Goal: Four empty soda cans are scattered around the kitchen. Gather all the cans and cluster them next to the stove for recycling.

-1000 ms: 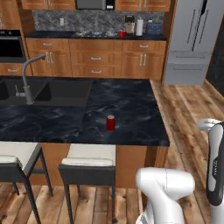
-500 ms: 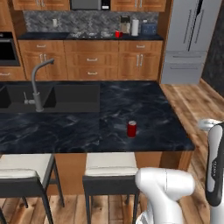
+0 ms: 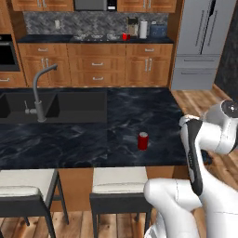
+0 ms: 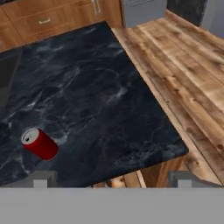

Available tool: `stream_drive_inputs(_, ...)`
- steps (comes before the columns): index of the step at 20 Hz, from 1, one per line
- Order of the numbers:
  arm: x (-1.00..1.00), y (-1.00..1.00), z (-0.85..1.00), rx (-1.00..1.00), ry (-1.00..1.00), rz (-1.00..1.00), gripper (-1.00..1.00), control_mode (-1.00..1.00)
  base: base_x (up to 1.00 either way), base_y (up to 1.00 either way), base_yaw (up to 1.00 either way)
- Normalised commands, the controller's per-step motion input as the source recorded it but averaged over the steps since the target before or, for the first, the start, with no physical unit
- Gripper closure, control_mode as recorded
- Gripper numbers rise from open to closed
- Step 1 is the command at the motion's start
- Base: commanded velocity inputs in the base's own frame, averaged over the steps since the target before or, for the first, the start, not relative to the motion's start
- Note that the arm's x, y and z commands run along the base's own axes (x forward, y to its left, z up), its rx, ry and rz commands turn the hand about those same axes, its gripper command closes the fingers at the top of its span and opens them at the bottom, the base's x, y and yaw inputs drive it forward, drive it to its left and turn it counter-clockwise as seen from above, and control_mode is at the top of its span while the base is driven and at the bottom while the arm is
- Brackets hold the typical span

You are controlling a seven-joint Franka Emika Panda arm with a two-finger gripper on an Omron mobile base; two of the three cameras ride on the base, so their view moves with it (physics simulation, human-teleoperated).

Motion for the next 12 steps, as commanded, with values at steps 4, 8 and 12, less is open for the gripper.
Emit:
stream_drive_inputs(4,0.77,0.62,-0.19,-0.08,0.38,-0.06,-1.0,-1.0,0.0,0.0,0.0)
stream_drive_inputs(8,0.66,0.38,-0.31,0.0,0.34,-0.01,-1.0,-1.0,0.0,0.0,0.0)
stream_drive_inputs(12,0.16,0.14,-0.15,0.0,0.07,0.0,-1.0,-1.0,0.0,0.0,0.0)
